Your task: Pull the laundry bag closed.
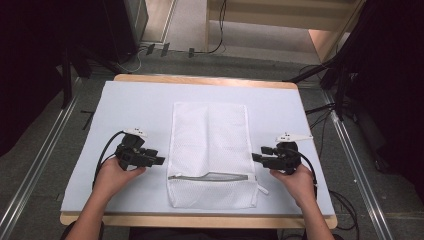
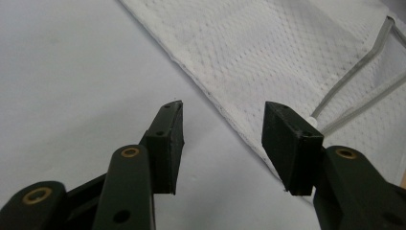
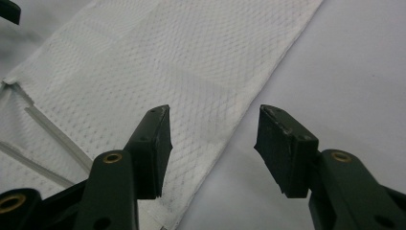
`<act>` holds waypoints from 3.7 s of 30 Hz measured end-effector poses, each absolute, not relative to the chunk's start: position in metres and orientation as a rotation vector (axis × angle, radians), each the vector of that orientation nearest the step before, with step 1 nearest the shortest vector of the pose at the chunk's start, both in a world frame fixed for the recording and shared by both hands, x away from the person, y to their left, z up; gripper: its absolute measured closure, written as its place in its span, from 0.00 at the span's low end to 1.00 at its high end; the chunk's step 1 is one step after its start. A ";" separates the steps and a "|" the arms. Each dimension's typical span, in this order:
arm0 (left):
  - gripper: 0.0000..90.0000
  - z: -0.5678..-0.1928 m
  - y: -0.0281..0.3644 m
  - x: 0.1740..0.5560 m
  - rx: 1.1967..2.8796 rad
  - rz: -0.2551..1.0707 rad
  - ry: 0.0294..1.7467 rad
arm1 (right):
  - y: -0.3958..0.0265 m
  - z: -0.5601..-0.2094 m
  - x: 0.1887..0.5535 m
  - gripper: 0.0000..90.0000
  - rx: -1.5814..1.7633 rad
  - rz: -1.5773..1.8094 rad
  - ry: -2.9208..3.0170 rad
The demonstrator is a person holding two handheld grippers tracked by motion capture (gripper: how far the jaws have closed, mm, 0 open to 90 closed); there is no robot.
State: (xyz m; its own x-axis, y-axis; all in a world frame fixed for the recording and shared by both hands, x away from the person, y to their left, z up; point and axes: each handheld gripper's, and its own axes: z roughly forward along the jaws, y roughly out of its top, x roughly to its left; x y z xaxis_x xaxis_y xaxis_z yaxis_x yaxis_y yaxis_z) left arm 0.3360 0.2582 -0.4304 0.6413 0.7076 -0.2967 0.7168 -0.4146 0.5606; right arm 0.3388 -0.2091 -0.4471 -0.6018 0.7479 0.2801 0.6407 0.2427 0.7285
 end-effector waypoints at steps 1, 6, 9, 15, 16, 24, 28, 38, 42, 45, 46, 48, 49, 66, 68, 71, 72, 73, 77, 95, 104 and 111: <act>0.55 -0.432 0.259 0.336 2.189 -0.023 1.104 | -0.209 -0.447 0.339 0.53 1.336 1.298 2.377; 0.51 -0.434 0.259 0.338 2.177 -0.022 1.100 | -0.208 -0.447 0.337 0.54 1.286 1.278 2.397; 0.50 -0.435 0.260 0.339 2.169 -0.030 1.092 | -0.206 -0.448 0.335 0.52 1.274 1.266 2.397; 0.47 -0.435 0.260 0.341 2.156 -0.027 1.101 | -0.202 -0.449 0.335 0.55 1.285 1.275 2.442; 0.46 -0.435 0.260 0.341 2.152 -0.032 1.102 | -0.202 -0.448 0.335 0.55 1.295 1.264 2.454; 0.42 -0.436 0.260 0.341 2.148 -0.034 1.101 | -0.200 -0.448 0.334 0.53 1.265 1.241 2.449; 0.42 -0.436 0.260 0.341 2.148 -0.037 1.100 | -0.199 -0.448 0.333 0.52 1.269 1.244 2.448; 0.44 -0.435 0.262 0.340 2.140 -0.008 1.094 | -0.198 -0.448 0.332 0.52 1.253 1.228 2.447; 0.45 -0.434 0.262 0.340 2.125 -0.013 1.109 | -0.196 -0.446 0.331 0.56 1.271 1.232 2.455; 0.51 -0.430 0.262 0.338 2.112 -0.032 1.112 | -0.192 -0.442 0.329 0.60 1.274 1.236 2.460; 0.54 -0.429 0.263 0.337 2.105 -0.044 1.111 | -0.190 -0.440 0.327 0.61 1.275 1.246 2.459; 0.63 -0.426 0.263 0.334 2.098 -0.047 1.115 | -0.184 -0.433 0.323 0.65 1.245 1.281 2.460; 0.66 -0.425 0.263 0.333 2.101 -0.052 1.116 | -0.182 -0.431 0.322 0.66 1.233 1.288 2.464; 0.89 -0.425 0.260 0.314 2.119 -0.089 1.100 | -0.129 -0.423 0.316 0.76 1.101 1.333 2.583; 0.89 -0.426 0.260 0.313 2.112 -0.100 1.103 | -0.121 -0.423 0.316 0.76 1.072 1.331 2.596; 0.89 -0.427 0.258 0.311 2.116 -0.104 1.107 | -0.112 -0.423 0.316 0.78 1.051 1.323 2.615; 0.89 -0.427 0.257 0.311 2.114 -0.104 1.106 | -0.105 -0.422 0.316 0.79 1.044 1.324 2.628; 0.89 -0.427 0.257 0.311 2.114 -0.100 1.105 | -0.105 -0.422 0.316 0.79 1.044 1.324 2.628; 0.89 -0.428 0.257 0.311 2.107 -0.105 1.106 | -0.095 -0.424 0.316 0.80 1.025 1.315 2.655; 0.99 -0.435 0.248 0.316 2.120 -0.139 1.067 | -0.044 -0.429 0.316 0.91 0.945 1.314 2.743; 1.00 -0.439 0.244 0.315 2.116 -0.165 1.061 | -0.016 -0.440 0.317 0.94 0.938 1.286 2.800; 1.00 -0.444 0.239 0.315 2.125 -0.193 1.055 | 0.002 -0.448 0.319 0.92 0.941 1.278 2.836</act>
